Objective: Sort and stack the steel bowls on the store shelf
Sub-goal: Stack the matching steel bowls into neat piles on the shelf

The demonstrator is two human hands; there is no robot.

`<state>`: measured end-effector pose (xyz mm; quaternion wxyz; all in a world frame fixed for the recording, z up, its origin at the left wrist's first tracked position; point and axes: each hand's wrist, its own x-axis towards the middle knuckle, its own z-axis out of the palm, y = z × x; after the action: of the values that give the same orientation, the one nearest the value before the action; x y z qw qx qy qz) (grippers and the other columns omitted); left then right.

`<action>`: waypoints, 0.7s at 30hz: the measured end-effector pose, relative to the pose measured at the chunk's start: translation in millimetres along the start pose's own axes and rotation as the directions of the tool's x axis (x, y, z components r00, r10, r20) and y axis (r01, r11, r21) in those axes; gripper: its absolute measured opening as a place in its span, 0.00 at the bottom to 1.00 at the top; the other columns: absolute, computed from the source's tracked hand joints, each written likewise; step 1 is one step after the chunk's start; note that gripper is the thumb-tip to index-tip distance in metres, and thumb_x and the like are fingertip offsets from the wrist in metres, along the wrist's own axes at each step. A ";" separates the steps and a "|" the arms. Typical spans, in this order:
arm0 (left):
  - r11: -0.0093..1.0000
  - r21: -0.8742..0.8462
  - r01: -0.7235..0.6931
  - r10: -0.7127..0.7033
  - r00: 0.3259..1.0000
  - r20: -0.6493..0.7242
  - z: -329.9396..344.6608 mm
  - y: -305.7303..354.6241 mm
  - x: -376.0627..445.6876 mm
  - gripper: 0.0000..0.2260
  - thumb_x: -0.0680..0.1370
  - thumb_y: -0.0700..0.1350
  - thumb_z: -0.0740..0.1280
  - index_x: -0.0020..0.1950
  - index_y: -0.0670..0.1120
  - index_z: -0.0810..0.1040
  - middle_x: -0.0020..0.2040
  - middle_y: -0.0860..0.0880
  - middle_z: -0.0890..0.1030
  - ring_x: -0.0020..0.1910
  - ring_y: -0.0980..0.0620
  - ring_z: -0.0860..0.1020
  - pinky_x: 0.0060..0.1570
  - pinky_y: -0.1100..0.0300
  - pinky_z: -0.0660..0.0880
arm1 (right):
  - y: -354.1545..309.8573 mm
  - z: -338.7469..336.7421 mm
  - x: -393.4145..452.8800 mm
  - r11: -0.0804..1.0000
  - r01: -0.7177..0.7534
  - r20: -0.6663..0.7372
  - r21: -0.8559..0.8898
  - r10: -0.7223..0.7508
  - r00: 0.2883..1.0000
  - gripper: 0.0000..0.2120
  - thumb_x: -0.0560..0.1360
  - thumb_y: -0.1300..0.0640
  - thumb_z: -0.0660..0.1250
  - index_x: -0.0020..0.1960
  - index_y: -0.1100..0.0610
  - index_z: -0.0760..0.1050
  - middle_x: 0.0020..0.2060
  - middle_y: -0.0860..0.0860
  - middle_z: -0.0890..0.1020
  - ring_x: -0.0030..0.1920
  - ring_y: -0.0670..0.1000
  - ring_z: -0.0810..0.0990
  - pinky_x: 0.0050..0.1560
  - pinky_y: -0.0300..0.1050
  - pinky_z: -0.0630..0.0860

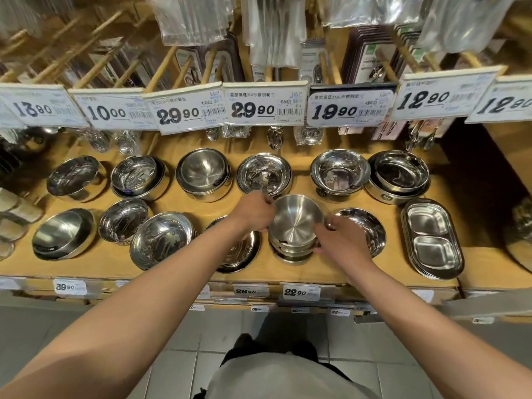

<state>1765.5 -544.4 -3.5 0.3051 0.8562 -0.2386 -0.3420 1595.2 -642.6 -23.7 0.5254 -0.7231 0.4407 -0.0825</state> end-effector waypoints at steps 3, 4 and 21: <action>0.998 0.049 -0.043 0.039 0.996 0.077 -5.0 3.6 6.7 0.12 0.81 0.40 0.62 0.53 0.33 0.82 0.47 0.35 0.85 0.46 0.38 0.85 0.49 0.45 0.83 | 1.1 7.5 -7.1 0.992 -0.058 -0.069 0.113 0.066 0.995 0.07 0.78 0.54 0.70 0.41 0.48 0.77 0.33 0.43 0.82 0.32 0.49 0.87 0.47 0.54 0.84; 0.995 0.071 -0.071 0.063 0.993 0.101 -5.7 4.4 8.4 0.13 0.82 0.42 0.63 0.53 0.33 0.82 0.46 0.36 0.85 0.45 0.39 0.85 0.49 0.47 0.83 | 1.3 10.7 -9.7 0.988 -0.078 -0.085 0.132 0.090 0.992 0.05 0.78 0.54 0.70 0.43 0.50 0.77 0.34 0.46 0.84 0.32 0.49 0.87 0.47 0.54 0.85; 0.997 0.030 -0.073 0.049 0.875 0.482 -10.1 -12.1 24.2 0.24 0.81 0.59 0.62 0.67 0.42 0.76 0.59 0.44 0.82 0.55 0.46 0.81 0.54 0.52 0.81 | 4.2 43.2 -20.2 0.912 -0.287 -0.160 0.295 0.343 0.926 0.22 0.71 0.46 0.71 0.61 0.56 0.77 0.51 0.53 0.84 0.52 0.56 0.84 0.55 0.59 0.83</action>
<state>1791.1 -547.2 -16.5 0.2264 0.7435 -0.3417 -0.5284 1605.9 -598.5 -39.0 0.5751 -0.5524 0.5893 -0.1298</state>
